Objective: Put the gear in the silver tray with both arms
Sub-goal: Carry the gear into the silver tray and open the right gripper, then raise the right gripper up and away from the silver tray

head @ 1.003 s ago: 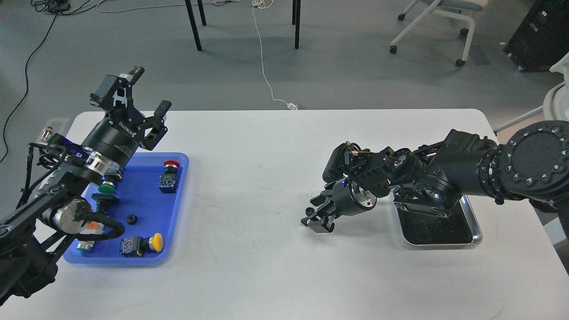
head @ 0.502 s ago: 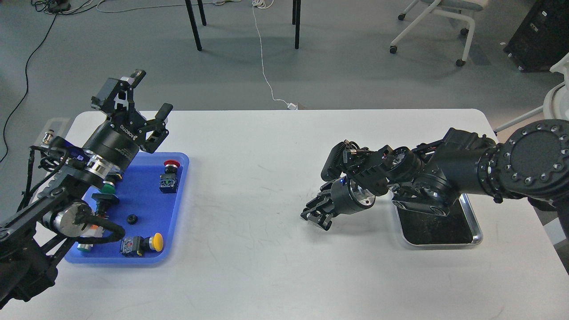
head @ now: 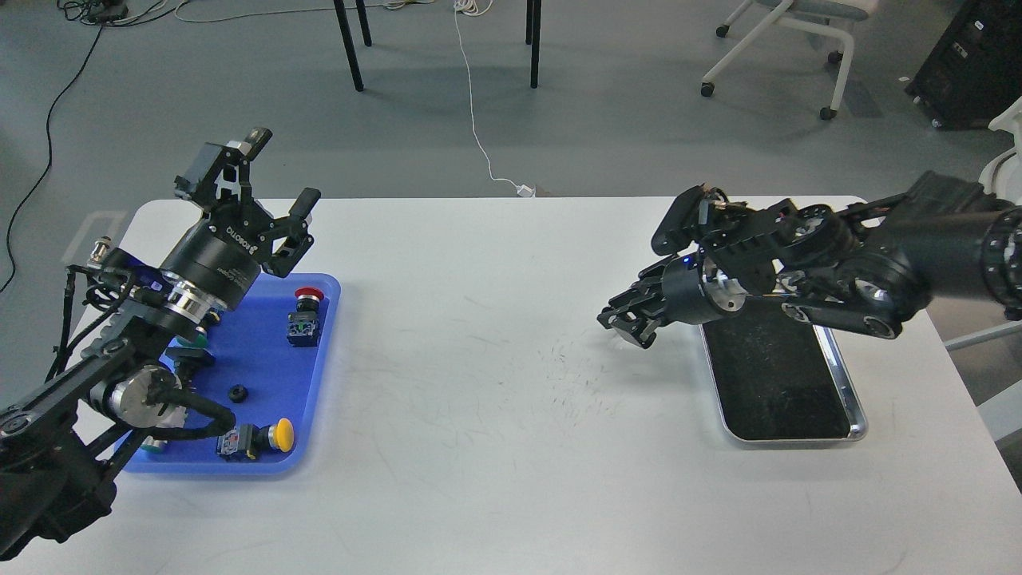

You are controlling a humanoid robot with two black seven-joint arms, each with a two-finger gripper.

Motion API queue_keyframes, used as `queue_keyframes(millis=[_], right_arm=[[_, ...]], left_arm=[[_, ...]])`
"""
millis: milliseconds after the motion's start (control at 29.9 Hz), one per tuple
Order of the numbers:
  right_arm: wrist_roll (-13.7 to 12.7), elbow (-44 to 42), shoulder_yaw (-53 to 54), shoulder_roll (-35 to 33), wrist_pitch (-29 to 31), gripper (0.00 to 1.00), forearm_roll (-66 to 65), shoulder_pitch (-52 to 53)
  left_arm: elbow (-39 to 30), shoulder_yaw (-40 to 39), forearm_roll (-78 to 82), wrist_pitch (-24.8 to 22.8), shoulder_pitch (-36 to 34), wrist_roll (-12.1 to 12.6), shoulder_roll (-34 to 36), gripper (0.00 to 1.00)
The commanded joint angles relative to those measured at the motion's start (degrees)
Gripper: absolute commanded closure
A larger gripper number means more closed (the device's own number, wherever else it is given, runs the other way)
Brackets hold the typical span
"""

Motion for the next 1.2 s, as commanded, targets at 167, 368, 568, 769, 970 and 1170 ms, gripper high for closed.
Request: queue_keyframes(millis=[167, 368, 568, 769, 970, 1170], right_arm=[[0.0, -3.0, -2.6, -10.0, 0.0, 0.76, -2.1, -6.1], [0.0, -8.7, -2.5, -9.3, -0.3, 0.76, -2.0, -11.1], [0.0, -11.3, -2.5, -7.4, -1.0, 0.75, -2.0, -12.6], [0.0, -12.4, -2.4, -6.3, -3.6, 0.63, -1.9, -14.3], [0.0, -11.5, -1.1, -7.0, -4.2, 0.23, -1.6, -13.7], [0.0, -5.8, 7.0, -12.1, -4.9, 0.04, -1.2, -11.5]], left_arm=[[0.0, 0.3, 0.3, 0.0, 0.0, 0.0, -2.1, 0.02], [-0.6, 0.3, 0.4, 0.1, 0.0, 0.0, -2.1, 0.02], [-0.6, 0.3, 0.4, 0.0, 0.0, 0.0, -2.1, 0.02], [-0.6, 0.3, 0.4, 0.1, 0.0, 0.0, -2.1, 0.02], [-0.6, 0.3, 0.4, 0.0, 0.0, 0.0, -1.7, 0.02], [-0.7, 0.4, 0.4, 0.0, -0.1, 0.0, -0.7, 0.02]])
